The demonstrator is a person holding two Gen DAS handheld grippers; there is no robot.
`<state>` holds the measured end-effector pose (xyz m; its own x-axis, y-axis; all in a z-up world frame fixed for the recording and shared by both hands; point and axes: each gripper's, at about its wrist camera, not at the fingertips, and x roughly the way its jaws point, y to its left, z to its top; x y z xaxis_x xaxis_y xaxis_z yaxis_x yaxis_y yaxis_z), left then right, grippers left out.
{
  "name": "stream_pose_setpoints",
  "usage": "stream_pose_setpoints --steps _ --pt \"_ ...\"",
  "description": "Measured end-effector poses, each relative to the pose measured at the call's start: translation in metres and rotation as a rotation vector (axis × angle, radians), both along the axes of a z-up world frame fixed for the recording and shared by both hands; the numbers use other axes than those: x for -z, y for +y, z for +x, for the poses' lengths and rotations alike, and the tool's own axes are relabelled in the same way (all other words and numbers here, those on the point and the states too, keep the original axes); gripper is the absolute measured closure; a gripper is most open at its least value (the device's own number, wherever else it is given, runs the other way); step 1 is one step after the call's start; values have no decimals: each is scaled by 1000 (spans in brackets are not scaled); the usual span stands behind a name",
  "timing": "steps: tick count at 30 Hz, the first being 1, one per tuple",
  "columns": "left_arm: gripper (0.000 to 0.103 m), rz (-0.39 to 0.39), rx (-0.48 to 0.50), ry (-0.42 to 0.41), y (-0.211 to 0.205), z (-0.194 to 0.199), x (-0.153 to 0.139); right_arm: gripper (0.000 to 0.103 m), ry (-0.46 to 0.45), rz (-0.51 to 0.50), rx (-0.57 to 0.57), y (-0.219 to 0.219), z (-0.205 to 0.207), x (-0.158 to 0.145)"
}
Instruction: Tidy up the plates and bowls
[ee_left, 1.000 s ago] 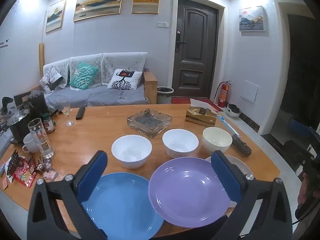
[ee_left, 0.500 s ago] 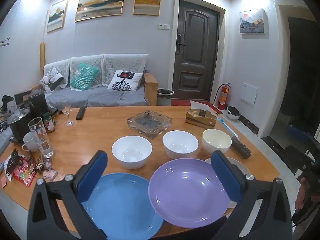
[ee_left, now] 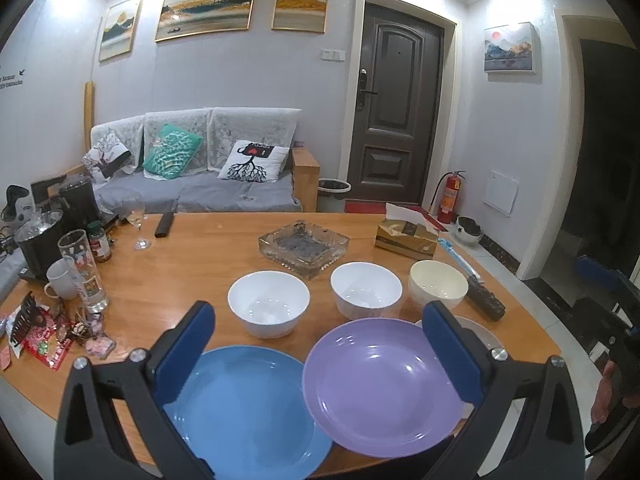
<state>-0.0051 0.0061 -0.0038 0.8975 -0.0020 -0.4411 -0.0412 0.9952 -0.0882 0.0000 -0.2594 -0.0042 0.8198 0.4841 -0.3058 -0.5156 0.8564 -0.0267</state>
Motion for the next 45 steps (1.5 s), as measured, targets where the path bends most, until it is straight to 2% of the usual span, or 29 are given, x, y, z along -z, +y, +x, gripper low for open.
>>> stream_pose_setpoints --steps 36,45 --pt "0 -8 5 -14 6 -4 0 1 6 8 -10 3 2 4" --pt "1 -6 35 -39 4 -6 -1 1 -32 -26 43 7 -4 4"
